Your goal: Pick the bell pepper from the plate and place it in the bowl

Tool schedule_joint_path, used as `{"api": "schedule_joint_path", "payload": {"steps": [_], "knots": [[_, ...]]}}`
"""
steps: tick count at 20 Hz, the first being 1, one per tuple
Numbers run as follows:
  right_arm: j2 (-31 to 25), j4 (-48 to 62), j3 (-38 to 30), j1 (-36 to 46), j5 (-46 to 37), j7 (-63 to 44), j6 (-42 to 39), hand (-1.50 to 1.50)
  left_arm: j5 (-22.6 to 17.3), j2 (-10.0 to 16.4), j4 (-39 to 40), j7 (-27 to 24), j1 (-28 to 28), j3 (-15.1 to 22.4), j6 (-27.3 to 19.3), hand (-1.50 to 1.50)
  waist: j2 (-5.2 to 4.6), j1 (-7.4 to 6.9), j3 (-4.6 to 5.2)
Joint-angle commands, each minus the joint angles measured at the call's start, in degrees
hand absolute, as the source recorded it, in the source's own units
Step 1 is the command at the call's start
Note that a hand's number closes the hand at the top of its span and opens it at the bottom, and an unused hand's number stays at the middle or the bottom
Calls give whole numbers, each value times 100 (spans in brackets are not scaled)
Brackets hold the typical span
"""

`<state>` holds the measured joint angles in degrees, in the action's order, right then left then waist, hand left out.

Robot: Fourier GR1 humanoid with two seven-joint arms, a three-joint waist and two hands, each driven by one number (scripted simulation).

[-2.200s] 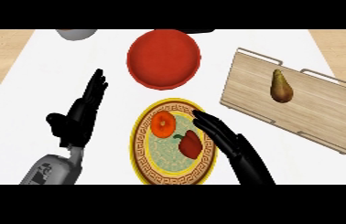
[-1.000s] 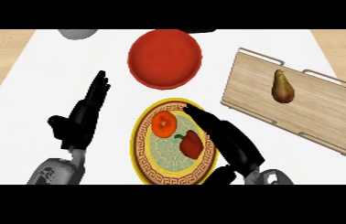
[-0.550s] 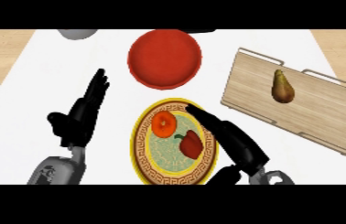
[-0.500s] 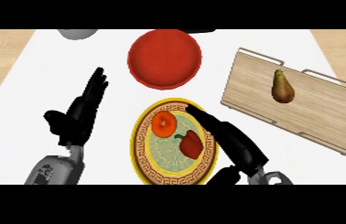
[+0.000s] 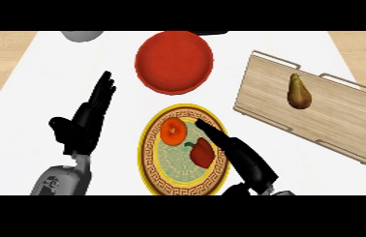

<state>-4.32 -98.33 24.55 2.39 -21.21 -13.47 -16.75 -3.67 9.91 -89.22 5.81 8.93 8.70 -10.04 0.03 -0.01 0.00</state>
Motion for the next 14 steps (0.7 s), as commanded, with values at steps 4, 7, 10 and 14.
{"api": "schedule_joint_path", "payload": {"steps": [4,7,10,14], "knots": [[292,785,76,-105,-316,541,277,-150,191,-234,-36,-317,-352,-68,180,0,-1,-8,0],[276,1103,-349,262,-210,681,67,-150,203,-168,285,-400,-182,-375,417,0,-4,-4,0],[424,756,-42,206,-271,181,270,-150,326,-341,-13,-160,-203,-291,406,0,0,-3,0],[142,1816,-106,267,-1017,1076,797,-150,372,-455,-16,-199,-304,-179,261,0,-3,-13,0]]}}
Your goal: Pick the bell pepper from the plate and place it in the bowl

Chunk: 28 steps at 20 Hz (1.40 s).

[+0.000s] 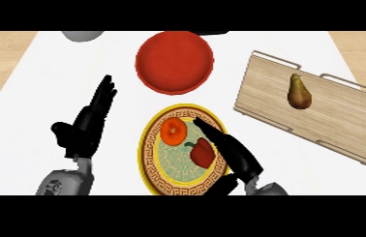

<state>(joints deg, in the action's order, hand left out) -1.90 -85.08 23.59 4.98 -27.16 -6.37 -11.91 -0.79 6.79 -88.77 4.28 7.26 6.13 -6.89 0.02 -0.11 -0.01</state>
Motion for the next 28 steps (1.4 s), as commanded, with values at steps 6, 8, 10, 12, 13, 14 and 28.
{"api": "schedule_joint_path", "payload": {"steps": [6,8,10,12,13,14,28], "knots": [[76,1250,-162,613,-756,488,291,-150,126,-150,246,149,421,-172,53,0,-4,4,0],[29,1561,-126,333,-721,896,402,-150,-41,58,703,-350,307,-454,340,0,-7,8,0],[74,1310,-225,403,-661,649,73,-150,160,-201,-42,178,39,-159,125,0,1,2,0],[97,1207,523,374,-1004,858,185,150,236,-166,207,121,322,-176,34,0,3,4,0],[-38,1290,432,505,-1064,922,135,150,40,-22,27,28,88,-288,273,0,3,-14,0],[181,1542,744,545,-1324,1013,505,150,123,-62,468,-33,534,-327,226,0,-8,2,0],[183,1088,1168,1293,234,-368,1992,150,234,-283,123,-34,176,-52,316,0,-43,-337,-13]]}}
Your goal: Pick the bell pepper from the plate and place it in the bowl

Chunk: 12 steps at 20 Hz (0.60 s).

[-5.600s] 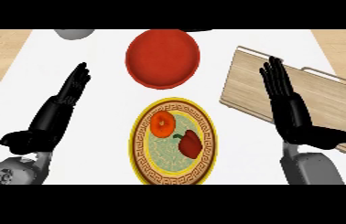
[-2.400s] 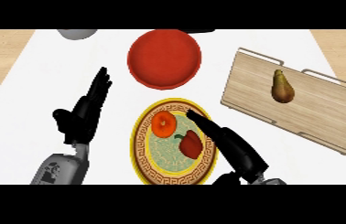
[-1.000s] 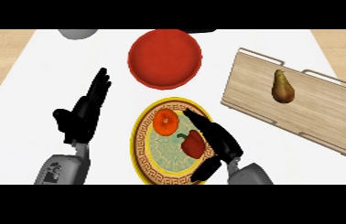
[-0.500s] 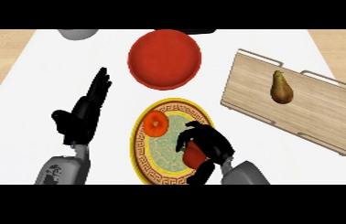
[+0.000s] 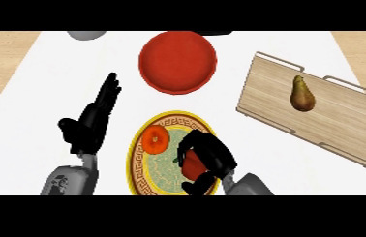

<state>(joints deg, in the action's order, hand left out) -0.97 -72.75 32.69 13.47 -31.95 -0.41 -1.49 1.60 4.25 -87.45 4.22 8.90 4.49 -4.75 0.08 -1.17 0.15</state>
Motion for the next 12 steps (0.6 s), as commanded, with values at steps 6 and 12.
{"api": "schedule_joint_path", "payload": {"steps": [6,12], "knots": [[96,-376,184,1167,900,-1651,2928,150,7,-104,119,10,212,219,159,0,-82,-505,-35],[97,8,517,2653,148,-2569,4399,150,11,-75,92,217,461,291,261,0,-17,-656,5]]}}
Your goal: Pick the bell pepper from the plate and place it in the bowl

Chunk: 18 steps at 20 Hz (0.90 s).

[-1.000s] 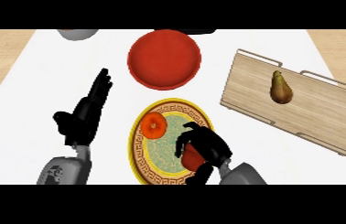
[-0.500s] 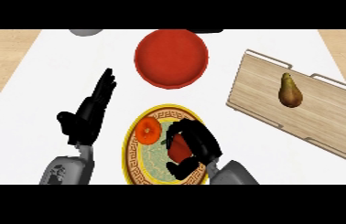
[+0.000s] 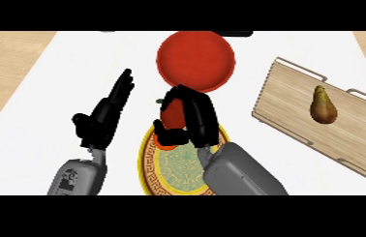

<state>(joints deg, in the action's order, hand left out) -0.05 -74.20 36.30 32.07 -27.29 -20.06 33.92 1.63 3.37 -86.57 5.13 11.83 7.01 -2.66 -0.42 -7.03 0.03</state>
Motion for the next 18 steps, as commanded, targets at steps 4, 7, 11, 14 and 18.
{"api": "schedule_joint_path", "payload": {"steps": [4,7,11,14,18], "knots": [[5,716,309,1939,-796,-1697,1184,150,23,-85,103,119,147,57,-20,0,55,-52,38],[5,1102,272,2780,-977,-2555,1136,150,116,-145,218,45,185,114,-80,0,60,-41,46],[4,1685,353,3732,-1061,-3632,930,150,122,-114,234,10,249,88,-58,0,45,-108,47],[4,2137,290,4512,-1115,-4216,859,150,60,-13,226,23,157,36,43,0,21,-141,43],[4,2704,55,5449,-933,-4760,635,150,206,-232,361,-55,292,112,-188,0,-29,-54,38]]}}
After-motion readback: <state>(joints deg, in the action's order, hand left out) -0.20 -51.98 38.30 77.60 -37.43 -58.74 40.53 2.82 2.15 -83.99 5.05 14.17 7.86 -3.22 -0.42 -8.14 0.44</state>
